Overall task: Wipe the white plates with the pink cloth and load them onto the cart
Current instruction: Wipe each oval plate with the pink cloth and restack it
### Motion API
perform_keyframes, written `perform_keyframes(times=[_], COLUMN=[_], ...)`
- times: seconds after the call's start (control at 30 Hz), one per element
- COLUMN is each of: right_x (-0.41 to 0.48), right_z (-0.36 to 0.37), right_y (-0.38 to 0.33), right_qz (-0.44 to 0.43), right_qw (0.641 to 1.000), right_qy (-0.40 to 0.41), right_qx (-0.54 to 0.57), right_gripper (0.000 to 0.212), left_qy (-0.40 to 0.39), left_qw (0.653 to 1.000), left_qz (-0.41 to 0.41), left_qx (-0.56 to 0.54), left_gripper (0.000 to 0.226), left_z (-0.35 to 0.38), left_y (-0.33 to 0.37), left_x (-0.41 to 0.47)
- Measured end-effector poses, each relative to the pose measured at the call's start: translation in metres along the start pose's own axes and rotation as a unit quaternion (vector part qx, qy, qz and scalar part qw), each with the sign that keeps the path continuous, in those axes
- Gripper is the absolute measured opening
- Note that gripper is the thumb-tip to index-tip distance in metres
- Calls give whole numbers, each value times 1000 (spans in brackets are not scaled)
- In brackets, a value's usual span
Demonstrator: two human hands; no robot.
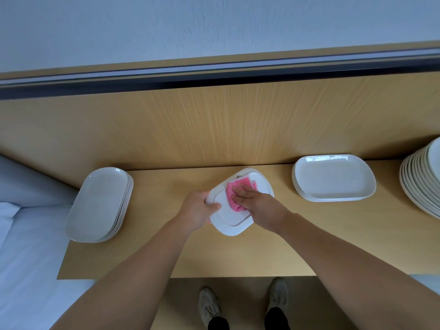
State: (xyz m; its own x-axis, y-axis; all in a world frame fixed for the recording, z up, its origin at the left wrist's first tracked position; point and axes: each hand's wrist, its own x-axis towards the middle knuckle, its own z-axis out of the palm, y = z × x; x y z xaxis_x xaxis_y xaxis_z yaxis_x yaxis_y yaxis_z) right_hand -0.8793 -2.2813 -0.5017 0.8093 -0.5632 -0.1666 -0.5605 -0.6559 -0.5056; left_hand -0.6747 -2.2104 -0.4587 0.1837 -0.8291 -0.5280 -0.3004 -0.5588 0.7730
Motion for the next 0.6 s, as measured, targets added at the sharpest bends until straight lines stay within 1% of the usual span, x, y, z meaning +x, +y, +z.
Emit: perform_keyframes(times=[0.1,0.2,0.27,0.37,0.57,0.6], right_x=[2,0,0,-1,-21,-24], right_z=[-3,-13,-19,-23,-26,-25], right_y=[5,12,17,24,37,36], right_qz=[15,49,62,74,104,110], right_qw=[1000,998,997,996,993,992], right_qy=[8,24,37,21,38,49], right_qx=[3,1,-16,-34,-48,-32], right_gripper=[63,58,62,62,31,26], left_qy=[9,16,22,32,44,47], left_qw=[1000,1000,1000,999,999,999], left_qz=[-4,-2,-3,-3,-20,-27], left_qx=[6,13,14,13,10,7], left_gripper=[23,25,25,25,24,24], left_z=[0,1,1,2,4,4], left_y=[0,-1,0,1,5,5], left_x=[1,2,1,2,1,1])
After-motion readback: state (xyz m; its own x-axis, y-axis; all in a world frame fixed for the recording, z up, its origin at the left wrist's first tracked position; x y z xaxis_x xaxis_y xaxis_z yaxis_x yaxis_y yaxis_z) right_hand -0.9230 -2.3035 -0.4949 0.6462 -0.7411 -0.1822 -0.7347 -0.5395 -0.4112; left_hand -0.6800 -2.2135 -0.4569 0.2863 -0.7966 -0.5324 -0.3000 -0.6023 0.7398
